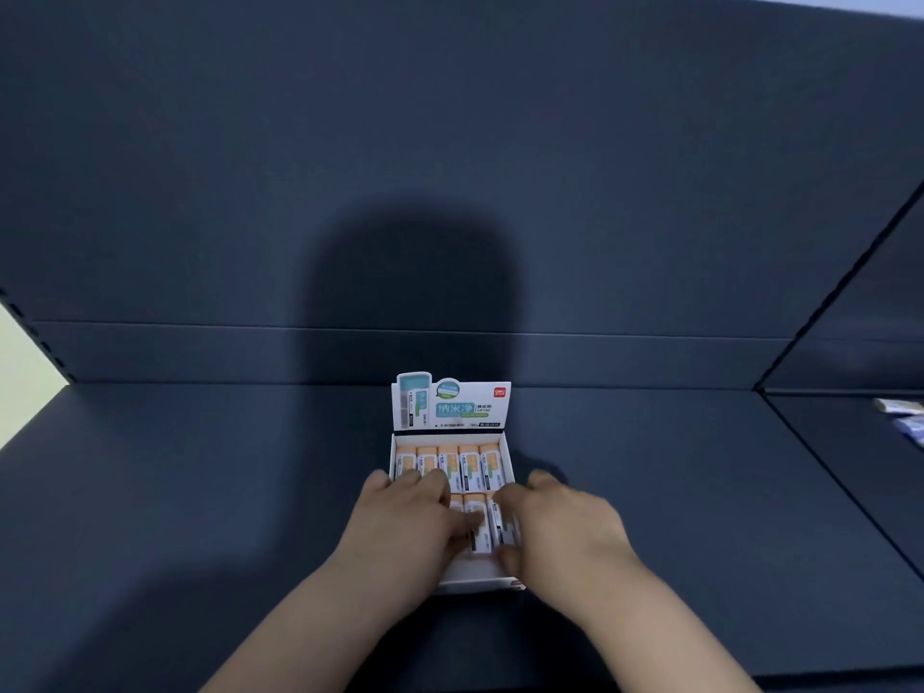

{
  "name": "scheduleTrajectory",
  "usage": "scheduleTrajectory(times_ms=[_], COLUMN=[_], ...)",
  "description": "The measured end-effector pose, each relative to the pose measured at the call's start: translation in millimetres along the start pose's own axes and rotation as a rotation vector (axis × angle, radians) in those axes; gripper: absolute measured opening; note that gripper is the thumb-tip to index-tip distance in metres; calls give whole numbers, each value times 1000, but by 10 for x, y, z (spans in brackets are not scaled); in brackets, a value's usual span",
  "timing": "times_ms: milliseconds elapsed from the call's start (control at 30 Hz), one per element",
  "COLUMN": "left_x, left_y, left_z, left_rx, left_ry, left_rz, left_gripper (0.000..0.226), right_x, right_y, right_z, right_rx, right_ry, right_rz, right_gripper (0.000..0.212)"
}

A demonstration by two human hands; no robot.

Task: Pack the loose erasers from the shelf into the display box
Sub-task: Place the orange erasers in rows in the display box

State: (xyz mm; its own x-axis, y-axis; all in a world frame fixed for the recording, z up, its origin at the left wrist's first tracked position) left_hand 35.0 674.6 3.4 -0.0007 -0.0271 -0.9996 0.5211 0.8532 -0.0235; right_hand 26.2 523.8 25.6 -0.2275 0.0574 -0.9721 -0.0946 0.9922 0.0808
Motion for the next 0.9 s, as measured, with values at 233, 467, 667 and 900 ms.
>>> scheduleTrajectory(times_ms=[233, 467, 667, 900], left_x=[-29, -45, -120, -23], left_y=[130, 127, 67, -69], left_z=[-27, -55, -37, 17], left_rx=[-72, -49, -4, 13], left_ry=[-3, 73, 27, 45], left_rz=[-15, 45, -33, -46], left_gripper=[31, 43, 51, 50], right_x=[24, 23, 4, 81], right_y=[-15, 9, -15, -51], right_z=[17, 55, 46, -9], right_rx=[-4, -9, -35, -35], right_ry=[14, 25, -39, -130], right_rz=[30, 9, 42, 122], right_gripper=[40, 30, 43, 30])
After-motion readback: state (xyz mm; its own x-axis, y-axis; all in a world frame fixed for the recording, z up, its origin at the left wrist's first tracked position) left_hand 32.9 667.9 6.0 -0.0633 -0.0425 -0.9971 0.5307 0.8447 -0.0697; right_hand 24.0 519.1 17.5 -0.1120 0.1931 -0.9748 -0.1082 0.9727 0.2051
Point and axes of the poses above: each hand's wrist, its own z-axis towards the middle knuckle, its own x-axis out of the palm, y = z × x, the point moved 1 cm from there along z, towards the middle knuckle, and after that the axes turned 4 degrees about x, right-handed, at the moved point
